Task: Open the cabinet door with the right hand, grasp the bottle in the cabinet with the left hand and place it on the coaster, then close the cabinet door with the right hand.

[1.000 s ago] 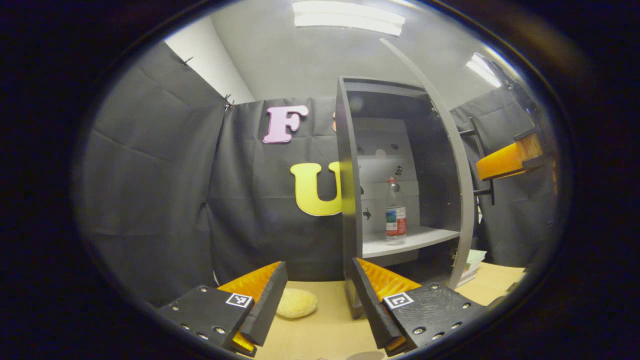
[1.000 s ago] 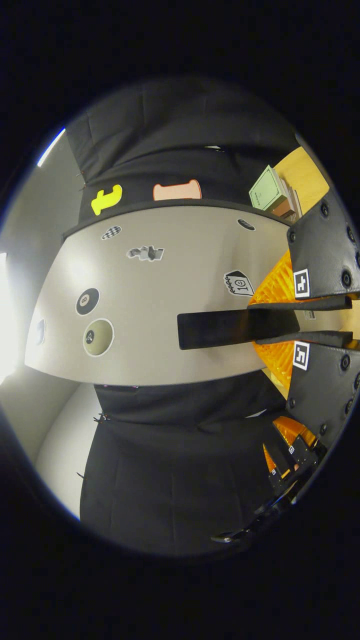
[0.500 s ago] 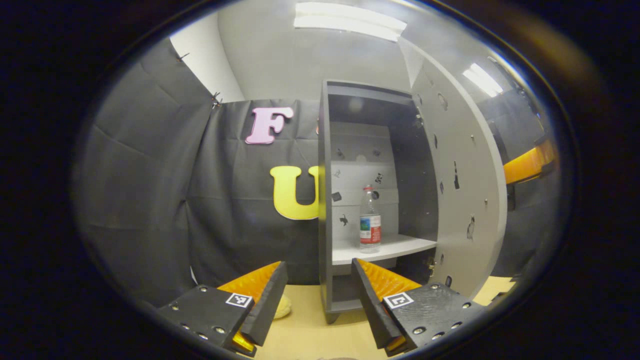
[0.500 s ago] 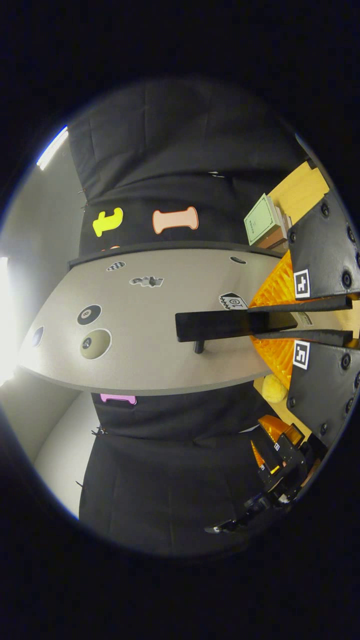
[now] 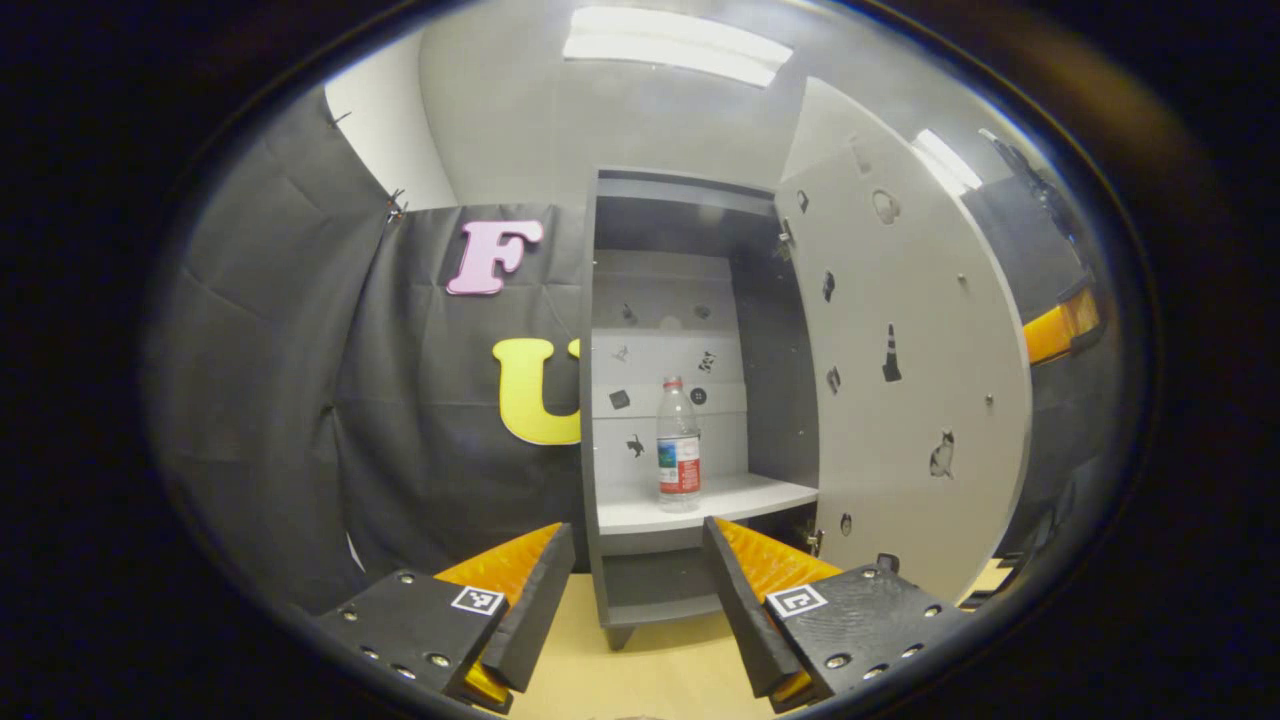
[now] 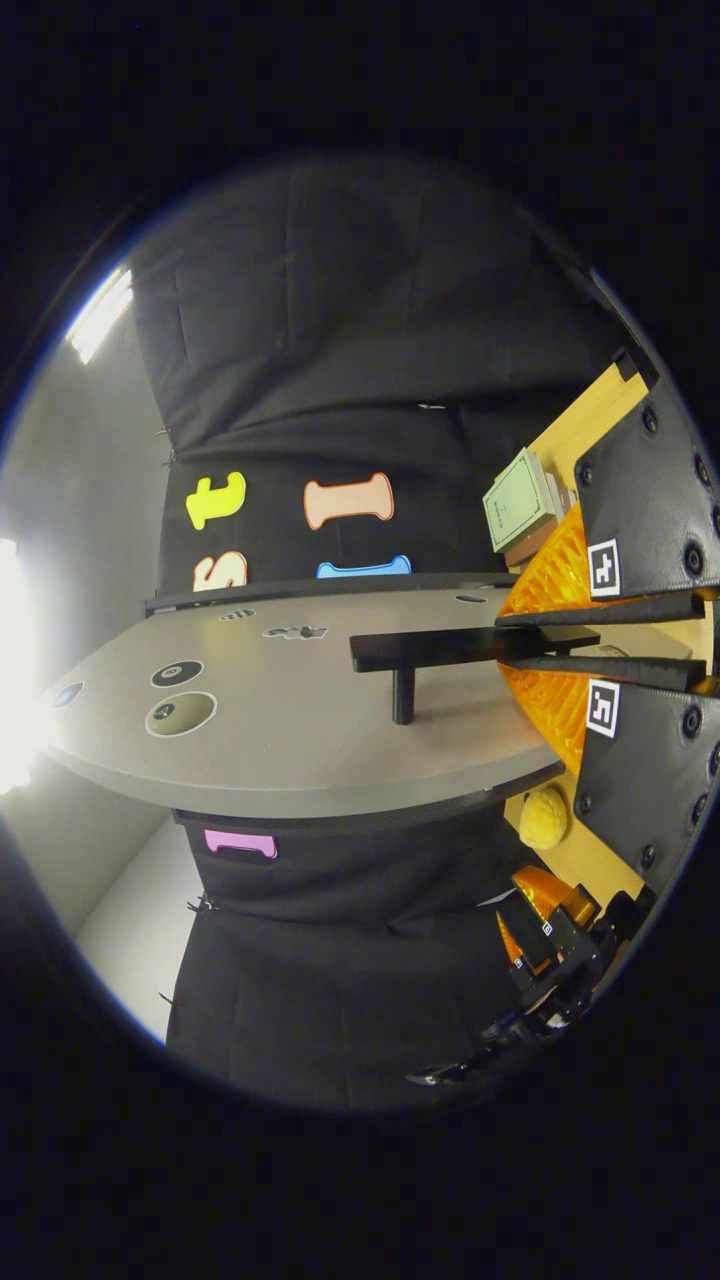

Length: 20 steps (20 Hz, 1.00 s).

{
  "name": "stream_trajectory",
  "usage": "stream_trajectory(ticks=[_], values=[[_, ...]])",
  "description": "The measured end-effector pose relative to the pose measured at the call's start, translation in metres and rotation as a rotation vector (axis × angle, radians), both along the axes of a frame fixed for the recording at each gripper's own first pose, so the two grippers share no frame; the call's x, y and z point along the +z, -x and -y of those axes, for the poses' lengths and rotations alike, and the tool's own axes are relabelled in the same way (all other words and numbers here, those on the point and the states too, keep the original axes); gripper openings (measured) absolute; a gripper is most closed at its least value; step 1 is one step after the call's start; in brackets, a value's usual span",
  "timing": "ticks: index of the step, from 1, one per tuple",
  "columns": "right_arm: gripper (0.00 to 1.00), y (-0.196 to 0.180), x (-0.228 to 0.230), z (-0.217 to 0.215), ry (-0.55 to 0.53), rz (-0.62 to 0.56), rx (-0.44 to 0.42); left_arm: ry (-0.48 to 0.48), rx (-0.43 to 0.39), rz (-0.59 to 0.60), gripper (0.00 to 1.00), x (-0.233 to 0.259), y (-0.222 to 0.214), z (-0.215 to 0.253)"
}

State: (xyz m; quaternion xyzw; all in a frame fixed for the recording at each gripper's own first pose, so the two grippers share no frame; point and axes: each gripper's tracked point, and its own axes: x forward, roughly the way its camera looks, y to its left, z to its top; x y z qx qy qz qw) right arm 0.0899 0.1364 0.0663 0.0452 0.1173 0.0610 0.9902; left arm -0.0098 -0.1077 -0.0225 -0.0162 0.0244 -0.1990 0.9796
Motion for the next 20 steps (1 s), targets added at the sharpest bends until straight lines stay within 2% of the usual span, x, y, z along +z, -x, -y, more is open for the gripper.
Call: stream_trajectory(ticks=[1, 3, 4, 8, 9, 11, 13, 15, 16, 17, 18, 20], values=[[0.16, 0.000, 0.000, 0.007, 0.013, -0.001, -0.009, 0.002, 0.008, -0.008, 0.80, 0.001, 0.001, 0.002], [0.16, 0.001, -0.003, 0.021, 0.029, -0.003, -0.017, 0.008, 0.011, -0.027, 0.77, -0.002, 0.004, 0.016], [0.12, -0.001, -0.002, 0.028, 0.026, -0.005, -0.020, 0.006, 0.014, -0.030, 0.77, -0.001, 0.004, 0.023], [0.07, -0.005, -0.004, 0.061, -0.001, -0.003, -0.040, -0.014, 0.028, -0.013, 0.77, 0.008, 0.014, 0.051], [0.07, -0.004, -0.005, 0.064, -0.026, -0.004, -0.021, -0.021, 0.031, -0.011, 0.80, 0.010, 0.015, 0.058], [0.07, -0.001, -0.006, 0.066, -0.072, -0.002, 0.029, -0.039, 0.041, -0.005, 0.77, 0.012, 0.018, 0.072], [0.14, 0.003, -0.006, 0.065, -0.097, 0.003, 0.098, -0.049, 0.046, -0.001, 0.77, 0.016, 0.024, 0.089], [0.11, 0.009, -0.007, 0.074, -0.102, 0.014, 0.147, -0.055, 0.053, 0.003, 0.77, 0.021, 0.025, 0.102], [0.16, 0.013, -0.009, 0.074, -0.111, 0.017, 0.177, -0.057, 0.055, 0.008, 0.77, 0.025, 0.025, 0.107], [0.16, 0.014, -0.011, 0.081, -0.105, 0.026, 0.181, -0.059, 0.060, 0.014, 0.77, 0.030, 0.025, 0.112], [0.19, 0.015, -0.010, 0.097, -0.078, 0.041, 0.157, -0.062, 0.063, 0.016, 0.80, 0.035, 0.025, 0.116], [0.19, 0.014, -0.018, 0.125, -0.053, 0.051, 0.101, -0.059, 0.058, 0.021, 0.77, 0.044, 0.019, 0.124]])
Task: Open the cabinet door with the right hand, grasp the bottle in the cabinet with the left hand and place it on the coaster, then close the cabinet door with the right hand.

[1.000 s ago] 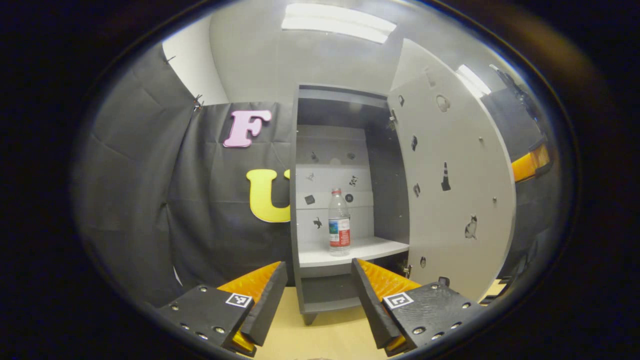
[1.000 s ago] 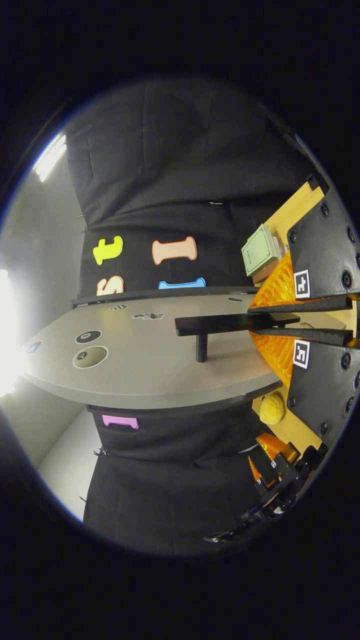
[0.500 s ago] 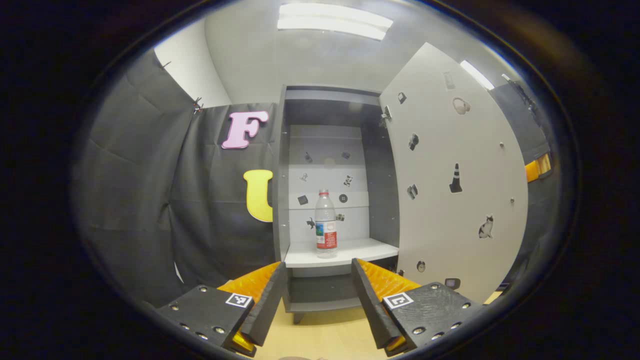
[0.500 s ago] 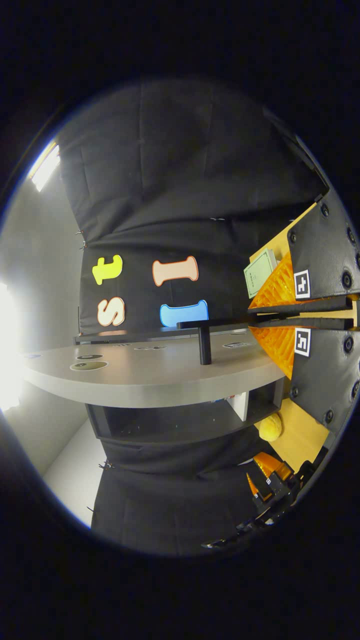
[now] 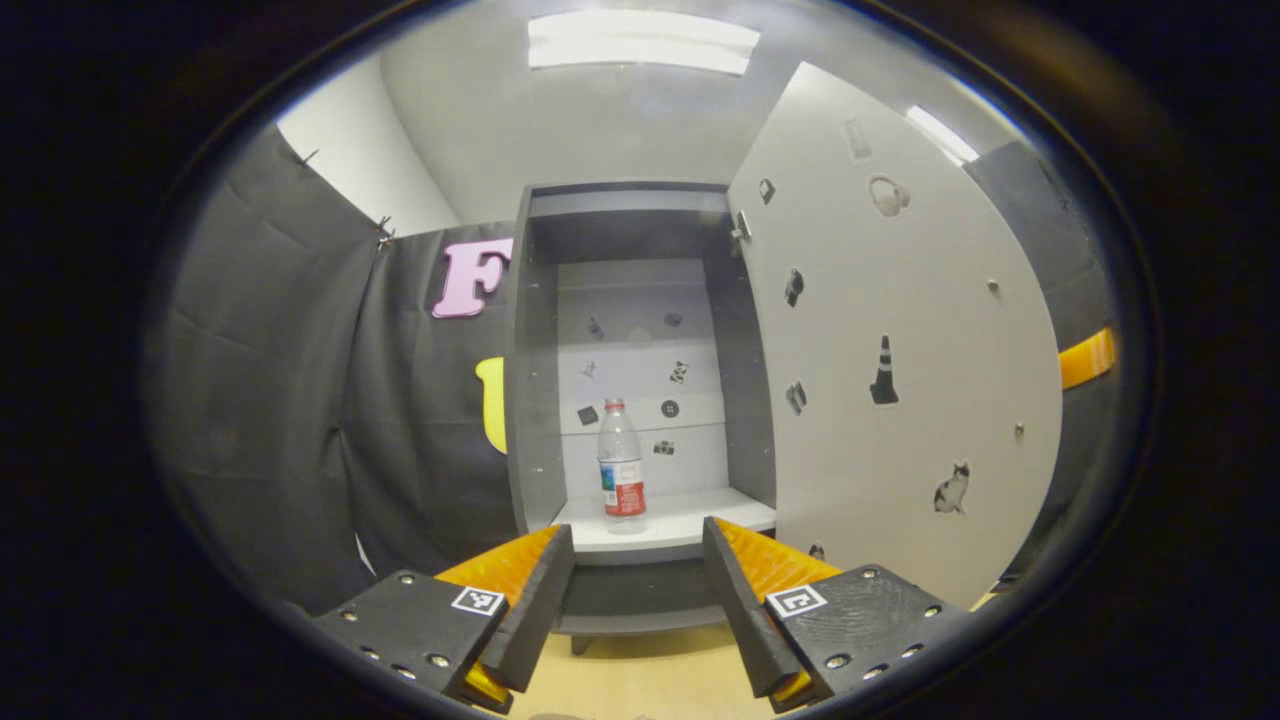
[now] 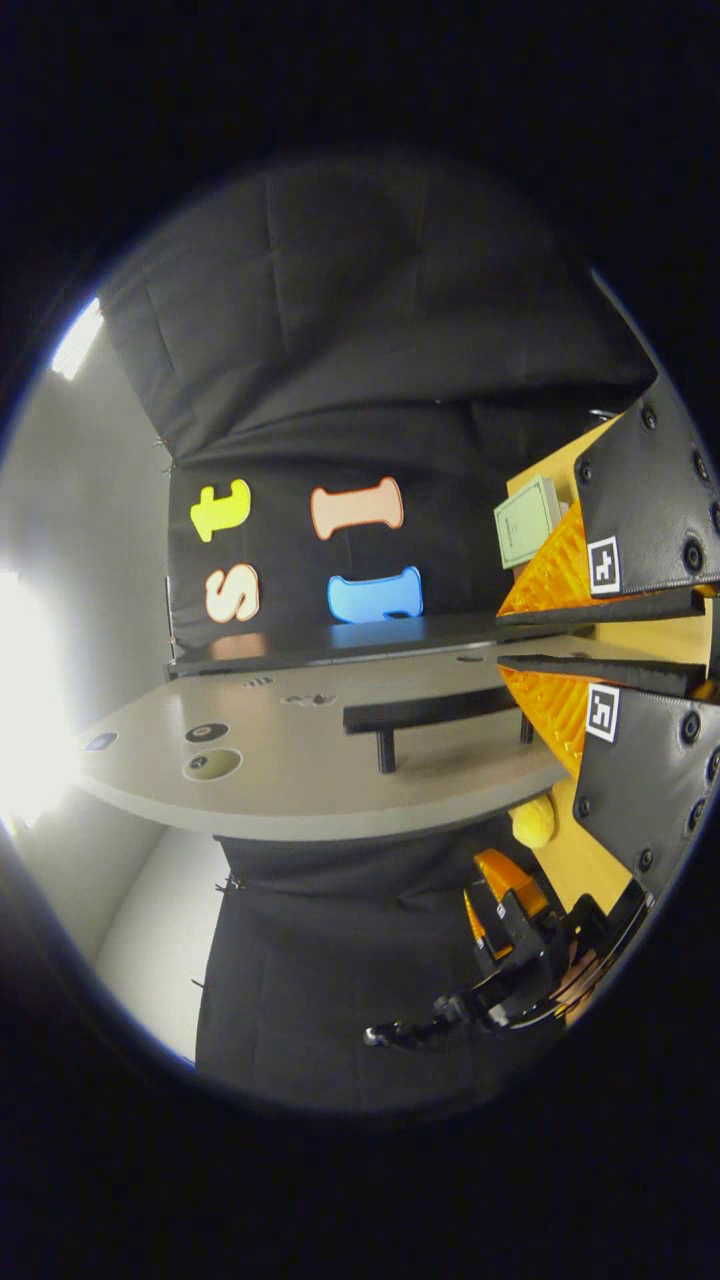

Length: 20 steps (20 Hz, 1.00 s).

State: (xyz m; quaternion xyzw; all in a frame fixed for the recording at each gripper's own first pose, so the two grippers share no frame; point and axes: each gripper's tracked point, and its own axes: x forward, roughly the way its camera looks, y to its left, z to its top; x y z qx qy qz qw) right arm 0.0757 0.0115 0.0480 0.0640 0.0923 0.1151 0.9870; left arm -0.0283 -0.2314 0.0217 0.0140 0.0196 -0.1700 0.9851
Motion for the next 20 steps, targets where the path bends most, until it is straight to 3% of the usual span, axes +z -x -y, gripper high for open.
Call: stream_trajectory(ticks=[1, 3, 5, 6, 7, 8, 13, 20], values=[[0.18, 0.002, -0.004, 0.009, -0.006, 0.000, -0.014, 0.003, -0.006, 0.003, 0.77, 0.005, -0.005, 0.005], [0.30, 0.004, -0.007, 0.019, -0.013, -0.004, -0.020, 0.003, -0.004, 0.007, 0.77, 0.013, -0.020, 0.009], [0.85, 0.001, -0.018, 0.038, 0.015, -0.003, -0.068, 0.001, -0.002, 0.011, 0.77, 0.021, -0.041, 0.015], [0.98, -0.002, -0.023, 0.048, 0.035, -0.011, -0.094, 0.000, -0.002, 0.006, 0.77, 0.023, -0.053, 0.017], [0.92, -0.004, -0.028, 0.056, 0.050, -0.020, -0.115, -0.001, -0.006, -0.007, 0.77, 0.023, -0.065, 0.020], [0.98, -0.006, -0.033, 0.060, 0.054, -0.032, -0.132, -0.002, -0.010, -0.020, 0.77, 0.021, -0.079, 0.023], [0.98, -0.021, -0.041, 0.085, 0.000, -0.052, -0.220, -0.020, -0.036, -0.111, 0.80, -0.004, -0.142, 0.039], [0.98, -0.048, -0.057, 0.098, -0.010, -0.087, -0.325, -0.023, -0.014, -0.090, 0.77, -0.020, -0.208, 0.044]])
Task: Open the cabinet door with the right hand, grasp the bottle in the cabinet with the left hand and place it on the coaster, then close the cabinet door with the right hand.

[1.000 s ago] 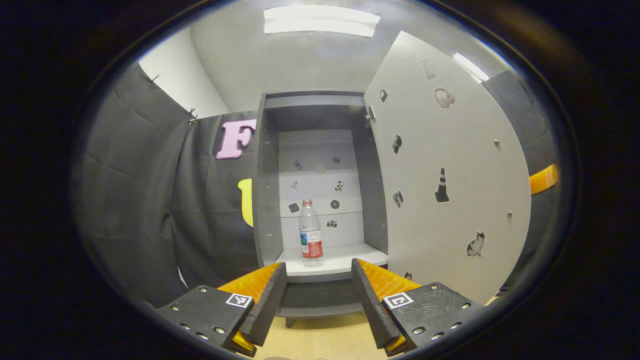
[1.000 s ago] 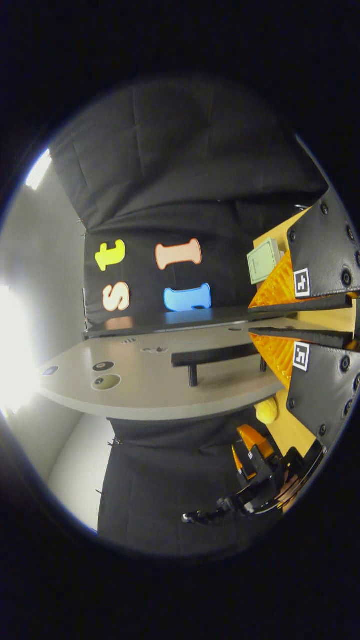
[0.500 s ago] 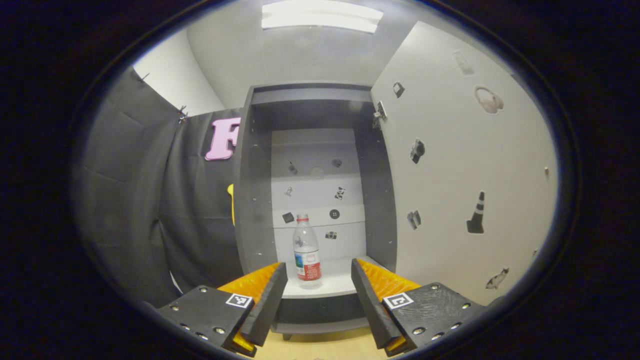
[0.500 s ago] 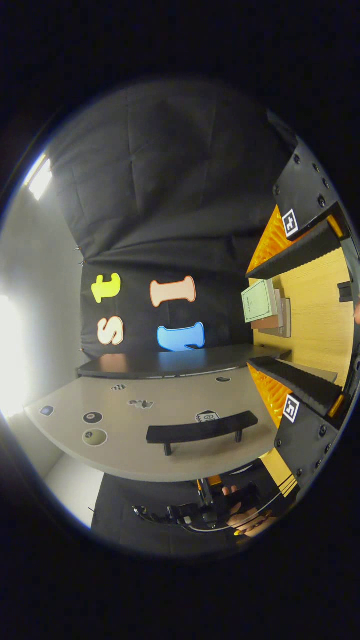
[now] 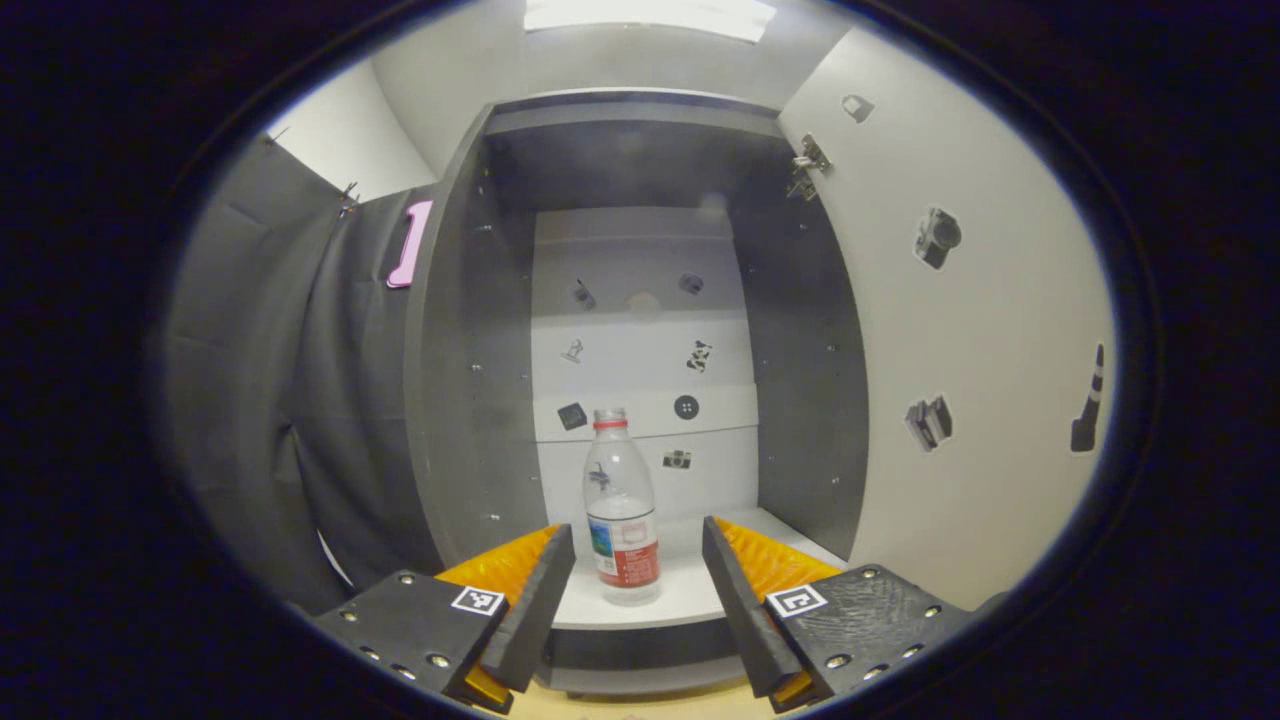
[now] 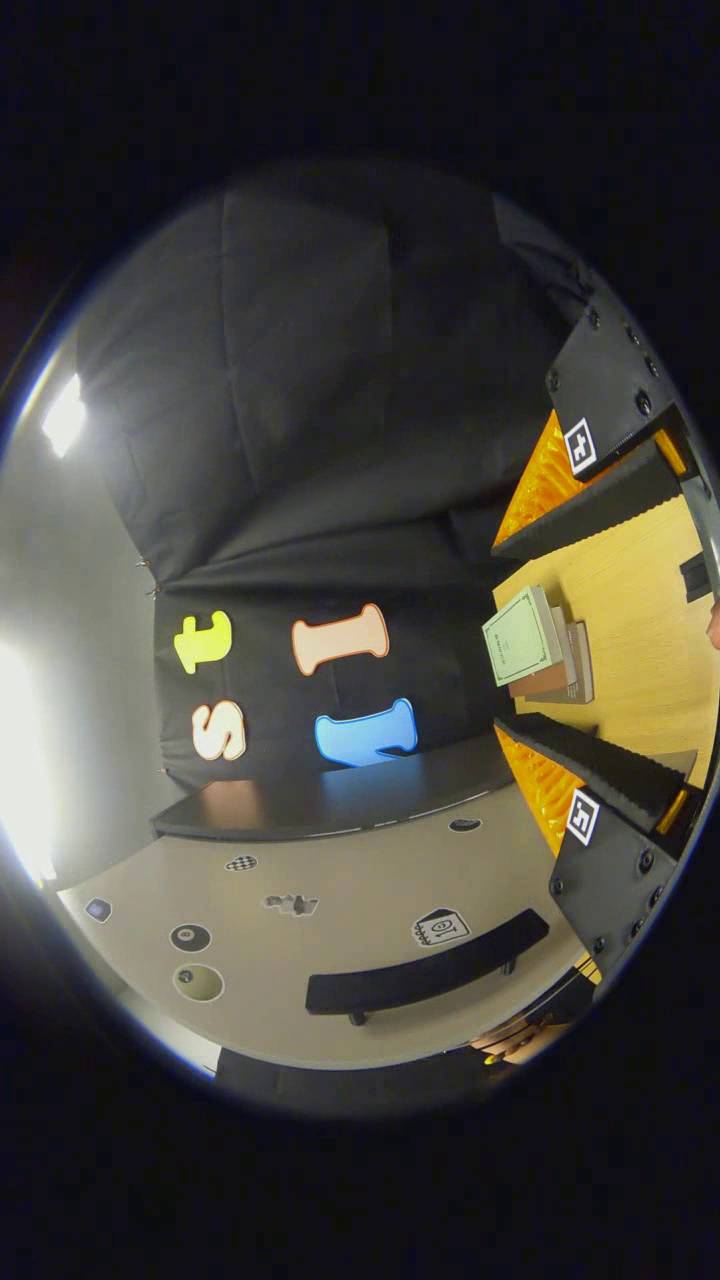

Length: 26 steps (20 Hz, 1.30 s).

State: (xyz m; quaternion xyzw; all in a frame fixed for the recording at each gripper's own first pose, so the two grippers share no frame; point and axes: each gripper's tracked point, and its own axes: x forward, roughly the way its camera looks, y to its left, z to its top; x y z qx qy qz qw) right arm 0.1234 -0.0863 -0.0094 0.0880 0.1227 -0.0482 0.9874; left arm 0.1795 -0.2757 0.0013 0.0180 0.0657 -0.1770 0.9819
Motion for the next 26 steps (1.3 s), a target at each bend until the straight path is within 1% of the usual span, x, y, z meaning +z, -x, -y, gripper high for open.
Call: stream_trajectory(ticks=[5, 9, 12, 13, 14, 15, 18, 19, 20, 24, 25, 26], values=[[0.98, -0.020, -0.007, -0.001, 0.023, -0.028, -0.039, 0.037, 0.000, -0.006, 0.77, -0.014, -0.043, 0.003], [0.98, -0.029, -0.015, -0.004, 0.030, -0.052, -0.072, 0.037, -0.005, 0.004, 0.77, -0.023, -0.067, 0.006], [0.98, -0.034, -0.023, -0.005, 0.028, -0.074, -0.095, 0.041, -0.023, 0.001, 0.77, -0.031, -0.078, 0.011], [0.98, -0.035, -0.024, -0.006, 0.028, -0.081, -0.102, 0.042, -0.030, -0.001, 0.79, -0.033, -0.083, 0.013], [0.98, -0.036, -0.026, -0.007, 0.027, -0.084, -0.109, 0.040, -0.033, -0.006, 0.77, -0.038, -0.087, 0.015], [0.98, -0.036, -0.026, -0.007, 0.026, -0.086, -0.116, 0.038, -0.032, -0.009, 0.82, -0.041, -0.091, 0.016], [0.98, -0.038, -0.028, -0.008, 0.025, -0.092, -0.135, 0.035, -0.041, -0.019, 0.77, -0.051, -0.100, 0.020], [0.98, -0.039, -0.029, -0.008, 0.024, -0.094, -0.141, 0.029, -0.048, -0.021, 0.79, -0.053, -0.103, 0.021], [0.98, -0.040, -0.030, -0.008, 0.023, -0.097, -0.146, 0.022, -0.050, -0.020, 0.77, -0.056, -0.106, 0.021], [0.98, -0.042, -0.035, -0.010, 0.016, -0.108, -0.158, 0.018, -0.064, -0.026, 0.77, -0.063, -0.113, 0.025], [0.98, -0.042, -0.035, -0.009, 0.014, -0.110, -0.162, 0.026, -0.063, -0.023, 0.80, -0.061, -0.114, 0.025], [0.98, -0.043, -0.036, -0.009, 0.012, -0.111, -0.163, 0.032, -0.067, -0.023, 0.79, -0.060, -0.112, 0.024]])
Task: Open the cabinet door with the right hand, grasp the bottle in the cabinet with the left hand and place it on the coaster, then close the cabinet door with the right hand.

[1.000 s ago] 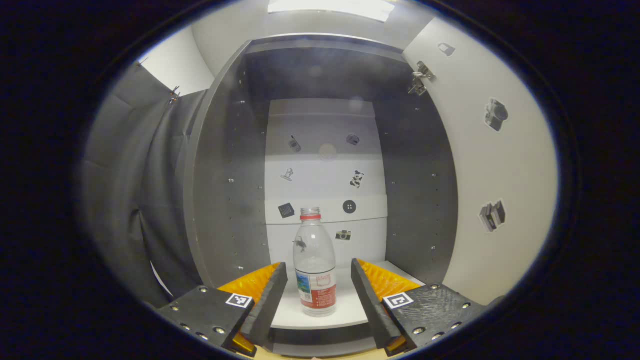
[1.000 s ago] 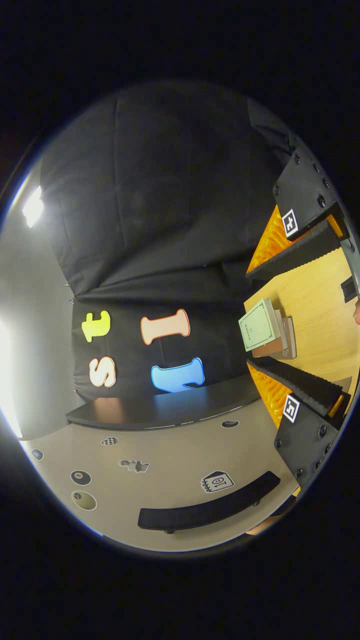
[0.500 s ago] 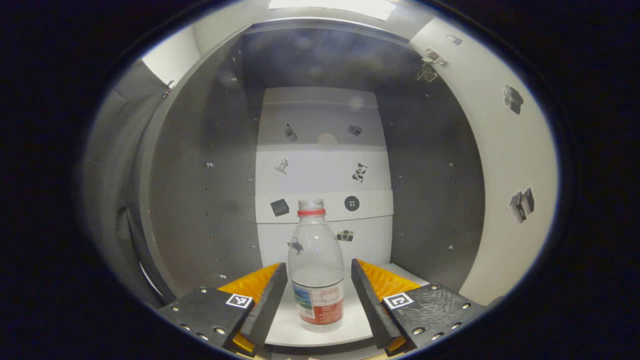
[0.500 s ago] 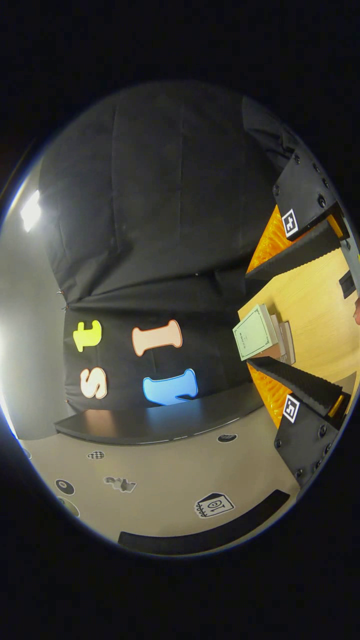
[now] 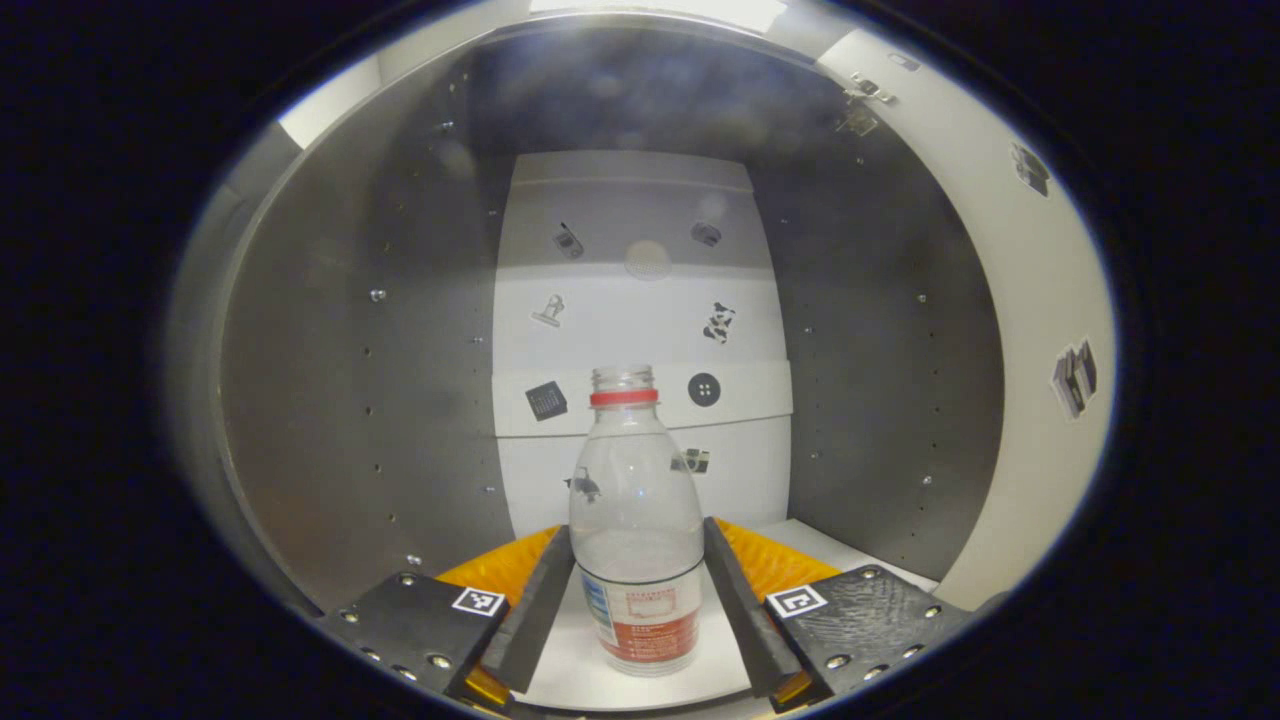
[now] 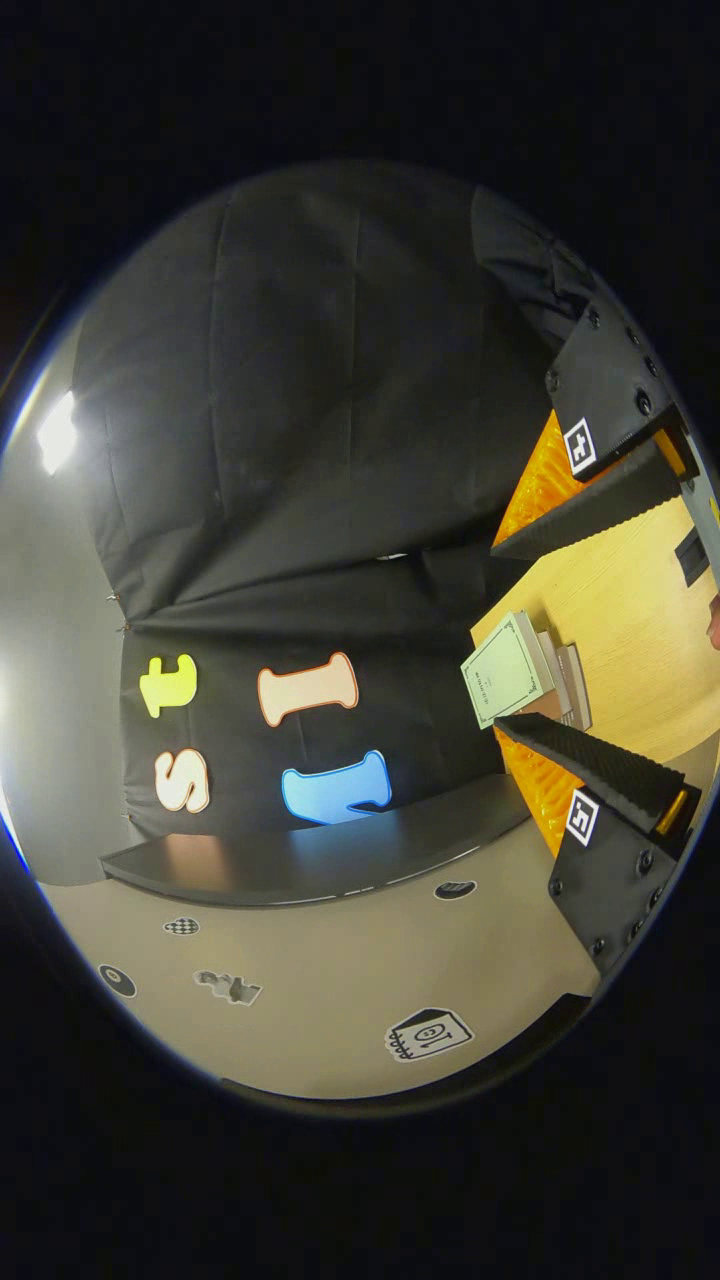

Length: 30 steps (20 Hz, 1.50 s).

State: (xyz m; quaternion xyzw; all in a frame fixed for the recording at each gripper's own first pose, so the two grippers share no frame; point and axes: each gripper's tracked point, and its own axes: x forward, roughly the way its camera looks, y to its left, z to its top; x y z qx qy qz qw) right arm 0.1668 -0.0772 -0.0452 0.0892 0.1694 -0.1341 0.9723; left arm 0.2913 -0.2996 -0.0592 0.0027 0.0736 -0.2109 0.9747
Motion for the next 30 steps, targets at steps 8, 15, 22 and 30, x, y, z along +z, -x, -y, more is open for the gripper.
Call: stream_trajectory(ticks=[8, 15, 22, 30], values=[[0.98, 0.000, 0.006, -0.001, -0.003, 0.014, 0.042, 0.057, 0.032, 0.033, 0.73, 0.029, 0.028, -0.024], [0.98, 0.020, 0.015, -0.001, 0.012, 0.057, 0.131, 0.092, 0.105, 0.034, 0.73, 0.057, 0.091, -0.079], [0.98, 0.042, 0.013, -0.016, -0.003, 0.051, 0.239, 0.070, 0.198, 0.013, 0.73, 0.050, 0.172, -0.151], [0.98, 0.059, 0.015, -0.023, -0.012, 0.063, 0.275, 0.046, 0.244, 0.022, 0.73, 0.022, 0.248, -0.198]])
